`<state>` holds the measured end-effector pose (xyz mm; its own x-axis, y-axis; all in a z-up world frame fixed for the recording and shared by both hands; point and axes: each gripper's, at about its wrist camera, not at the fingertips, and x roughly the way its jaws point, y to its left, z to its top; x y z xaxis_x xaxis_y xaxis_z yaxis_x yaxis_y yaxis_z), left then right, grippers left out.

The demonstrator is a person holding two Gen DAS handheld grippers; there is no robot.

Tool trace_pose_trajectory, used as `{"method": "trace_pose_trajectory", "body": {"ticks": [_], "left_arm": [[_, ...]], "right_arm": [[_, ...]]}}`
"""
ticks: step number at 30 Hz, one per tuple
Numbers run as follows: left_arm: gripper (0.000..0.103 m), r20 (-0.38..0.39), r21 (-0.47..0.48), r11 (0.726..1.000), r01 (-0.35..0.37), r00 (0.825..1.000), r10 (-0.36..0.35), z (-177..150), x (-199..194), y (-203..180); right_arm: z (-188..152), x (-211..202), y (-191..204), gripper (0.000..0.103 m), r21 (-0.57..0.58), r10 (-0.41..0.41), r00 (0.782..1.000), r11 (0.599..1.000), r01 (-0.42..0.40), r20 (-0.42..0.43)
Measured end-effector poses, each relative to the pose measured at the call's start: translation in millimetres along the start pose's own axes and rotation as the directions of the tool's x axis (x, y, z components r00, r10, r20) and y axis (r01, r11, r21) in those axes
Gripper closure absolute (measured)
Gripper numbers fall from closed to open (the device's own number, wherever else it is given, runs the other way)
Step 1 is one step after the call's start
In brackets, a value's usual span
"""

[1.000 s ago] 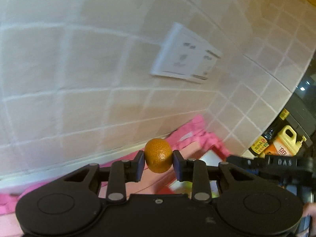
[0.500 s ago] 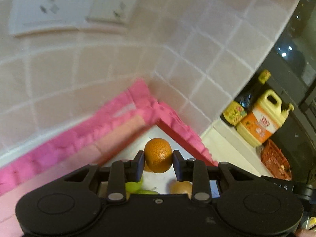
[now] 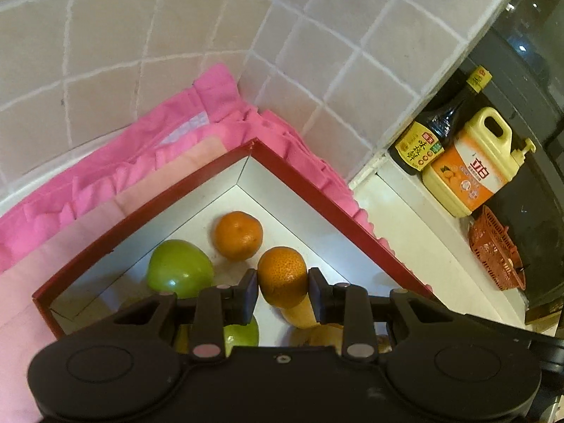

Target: Organize fruits

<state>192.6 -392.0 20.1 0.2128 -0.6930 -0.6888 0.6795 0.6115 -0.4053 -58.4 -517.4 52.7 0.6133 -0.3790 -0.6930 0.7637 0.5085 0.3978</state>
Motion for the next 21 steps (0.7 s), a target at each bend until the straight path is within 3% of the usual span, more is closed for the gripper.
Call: {"method": "trace_pose_trajectory", "body": {"ticks": [1,2,3,4,6,7,11,14,17,21], "left_arm": [[0.066,0.001,0.002,1.0,-0.006,1.0,0.006,0.1,-0.3,-1.3],[0.052,0.001,0.003,1.0,-0.02,1.0,0.02,0.4,-0.4,-2.4],[0.033,0.006,0.008,0.999,-0.035,0.999,0.035,1.0,-1.6,-3.9],[0.028,0.02,0.015,0.999,-0.042,0.999,0.042,1.3,-4.2,-4.9],[0.026,0.044,0.037,0.997,-0.063,0.997,0.061,1.9,-10.3,-7.9],[0.026,0.044,0.042,0.997,-0.072,0.997,0.07,2.7,-12.4,-8.5],[0.025,0.062,0.039,0.992,-0.122,0.991,0.119,6.9,-27.6,-8.6],[0.024,0.094,0.053,0.979,-0.196,0.977,0.19,8.0,-46.8,-11.5],[0.023,0.104,0.072,0.952,-0.298,0.951,0.29,3.7,-71.0,-15.9],[0.023,0.109,0.075,0.932,-0.355,0.932,0.346,-16.8,-107.0,-19.4]], "right_arm": [[0.5,-0.5,-0.2,0.071,0.002,0.002,1.0,1.0,-0.002,0.003],[0.7,-1.9,0.4,0.07,0.0,0.001,1.0,1.0,-0.001,0.01],[1.7,-2.9,1.2,0.061,-0.002,0.001,1.0,1.0,-0.001,0.014],[2.1,-5.3,1.9,0.046,-0.001,0.001,1.0,1.0,-0.001,0.021],[3.1,-10.4,2.9,0.028,-0.001,0.008,0.999,1.0,-0.008,0.038],[3.3,-14.0,3.7,0.025,-0.001,0.011,0.999,1.0,-0.011,0.047],[6.1,-29.8,5.9,0.024,0.012,0.024,0.997,1.0,-0.025,0.07],[8.2,-46.1,12.2,0.02,0.001,0.034,0.995,0.999,-0.035,0.098],[8.9,-66.2,27.8,0.013,-0.065,0.013,0.993,0.998,-0.005,0.118],[-4.4,-92.1,57.1,0.008,-0.213,-0.024,0.993,0.976,0.048,0.114]]}}
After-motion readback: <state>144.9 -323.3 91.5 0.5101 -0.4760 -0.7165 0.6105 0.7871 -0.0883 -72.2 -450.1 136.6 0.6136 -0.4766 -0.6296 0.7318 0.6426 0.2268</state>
